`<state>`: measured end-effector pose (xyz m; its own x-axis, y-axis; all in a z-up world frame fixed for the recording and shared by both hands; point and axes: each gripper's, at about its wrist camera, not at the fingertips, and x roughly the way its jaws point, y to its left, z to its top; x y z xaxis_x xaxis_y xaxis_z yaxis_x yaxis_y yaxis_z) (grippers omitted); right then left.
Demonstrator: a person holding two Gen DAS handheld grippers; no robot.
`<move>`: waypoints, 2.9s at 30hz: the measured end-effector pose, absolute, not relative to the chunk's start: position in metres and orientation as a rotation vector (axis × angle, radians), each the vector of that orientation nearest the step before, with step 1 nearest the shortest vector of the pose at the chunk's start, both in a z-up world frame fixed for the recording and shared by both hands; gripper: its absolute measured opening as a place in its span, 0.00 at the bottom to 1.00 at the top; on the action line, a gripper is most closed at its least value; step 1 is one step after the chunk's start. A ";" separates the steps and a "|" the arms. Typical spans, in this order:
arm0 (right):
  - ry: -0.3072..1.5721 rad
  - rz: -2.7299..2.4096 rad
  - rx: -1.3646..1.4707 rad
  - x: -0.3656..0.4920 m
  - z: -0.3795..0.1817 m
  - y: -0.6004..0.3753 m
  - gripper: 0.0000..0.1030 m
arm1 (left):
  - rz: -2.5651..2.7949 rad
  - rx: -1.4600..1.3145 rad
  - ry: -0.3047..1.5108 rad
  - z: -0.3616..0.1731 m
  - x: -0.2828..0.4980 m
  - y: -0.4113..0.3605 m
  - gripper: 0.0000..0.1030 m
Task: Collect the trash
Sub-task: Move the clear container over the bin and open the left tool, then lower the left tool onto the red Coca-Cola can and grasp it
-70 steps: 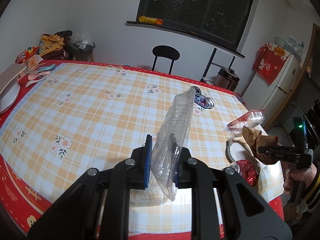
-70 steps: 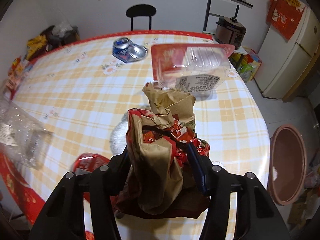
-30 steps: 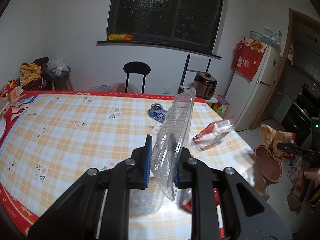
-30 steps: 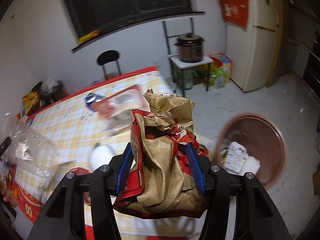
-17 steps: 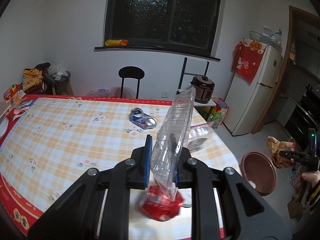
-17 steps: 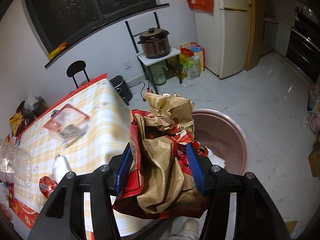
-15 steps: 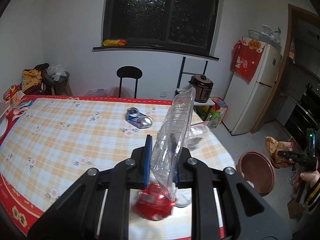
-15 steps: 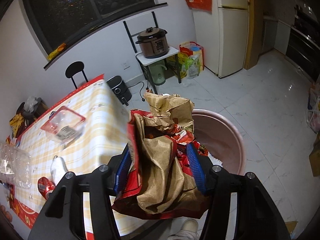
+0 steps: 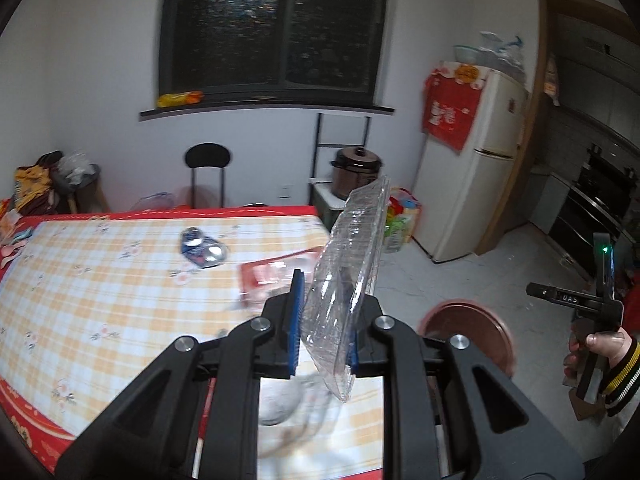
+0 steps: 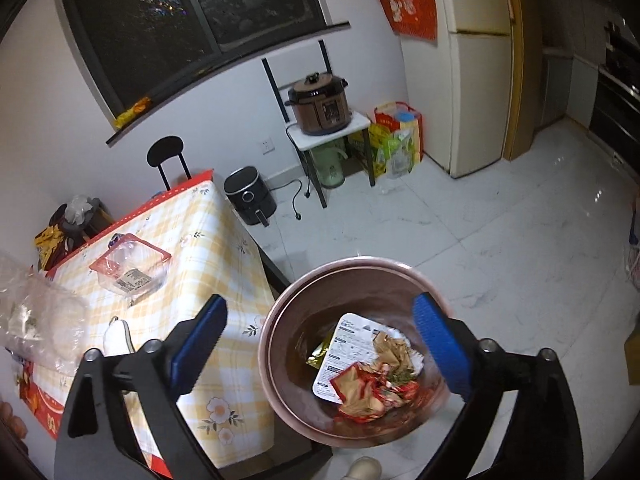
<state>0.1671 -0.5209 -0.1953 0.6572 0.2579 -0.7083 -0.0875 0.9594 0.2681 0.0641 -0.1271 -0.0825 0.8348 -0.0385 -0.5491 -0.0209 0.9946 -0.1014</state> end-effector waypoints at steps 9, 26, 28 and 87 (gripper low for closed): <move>0.808 0.149 0.212 0.140 -0.179 -0.580 0.95 | -0.185 -0.093 0.644 -0.099 0.107 -0.214 0.20; 0.814 -0.016 0.321 0.095 -0.195 -0.667 0.95 | -0.450 -0.086 0.627 -0.121 0.179 -0.339 0.91; 0.808 -0.011 0.319 0.095 -0.192 -0.665 0.95 | -0.444 -0.085 0.620 -0.115 0.178 -0.339 0.92; 1.002 0.441 -0.111 0.119 -0.201 -0.248 0.95 | 0.005 -0.390 0.924 -0.291 0.068 0.084 0.73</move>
<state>0.1188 -0.2476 -0.2012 0.4593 0.3066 -0.8337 -0.4074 0.9067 0.1090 0.0675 0.0839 -0.2908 0.6076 -0.1615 -0.7777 -0.1698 0.9301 -0.3258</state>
